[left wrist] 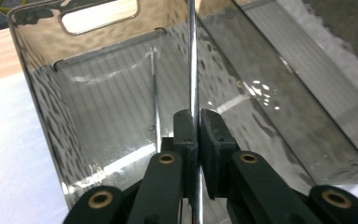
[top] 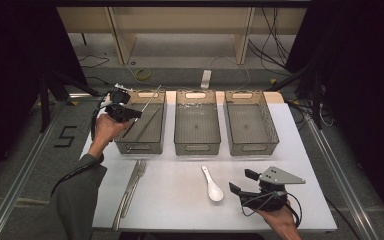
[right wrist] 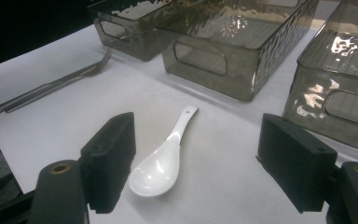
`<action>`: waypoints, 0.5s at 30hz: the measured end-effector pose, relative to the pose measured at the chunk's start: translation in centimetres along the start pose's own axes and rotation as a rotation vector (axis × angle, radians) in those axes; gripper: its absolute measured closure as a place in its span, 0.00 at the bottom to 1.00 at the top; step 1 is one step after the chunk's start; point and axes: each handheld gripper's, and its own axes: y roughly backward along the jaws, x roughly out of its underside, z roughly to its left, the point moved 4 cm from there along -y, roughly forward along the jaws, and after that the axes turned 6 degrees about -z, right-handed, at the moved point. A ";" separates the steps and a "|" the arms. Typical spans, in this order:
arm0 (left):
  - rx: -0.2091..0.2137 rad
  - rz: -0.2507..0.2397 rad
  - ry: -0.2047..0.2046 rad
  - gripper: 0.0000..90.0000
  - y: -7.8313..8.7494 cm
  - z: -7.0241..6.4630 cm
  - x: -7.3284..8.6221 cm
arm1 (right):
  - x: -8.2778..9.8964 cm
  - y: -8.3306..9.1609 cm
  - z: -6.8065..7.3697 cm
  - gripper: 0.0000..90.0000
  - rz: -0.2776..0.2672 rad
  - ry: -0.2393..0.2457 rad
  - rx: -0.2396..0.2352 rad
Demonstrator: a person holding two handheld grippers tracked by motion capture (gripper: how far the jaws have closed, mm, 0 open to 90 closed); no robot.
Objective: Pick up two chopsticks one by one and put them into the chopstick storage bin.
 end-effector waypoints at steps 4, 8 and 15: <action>-0.012 0.004 0.012 0.95 -0.5 0.6 0.1 | 0.0 0.0 0.0 0.32 -0.004 0.002 -0.001; -0.020 0.004 0.016 0.95 -0.8 0.9 0.2 | 0.0 0.0 0.0 0.32 -0.001 0.001 -0.002; -0.029 0.023 0.012 0.94 -1.3 1.1 0.8 | 0.0 0.0 0.0 0.32 -0.001 -0.002 0.001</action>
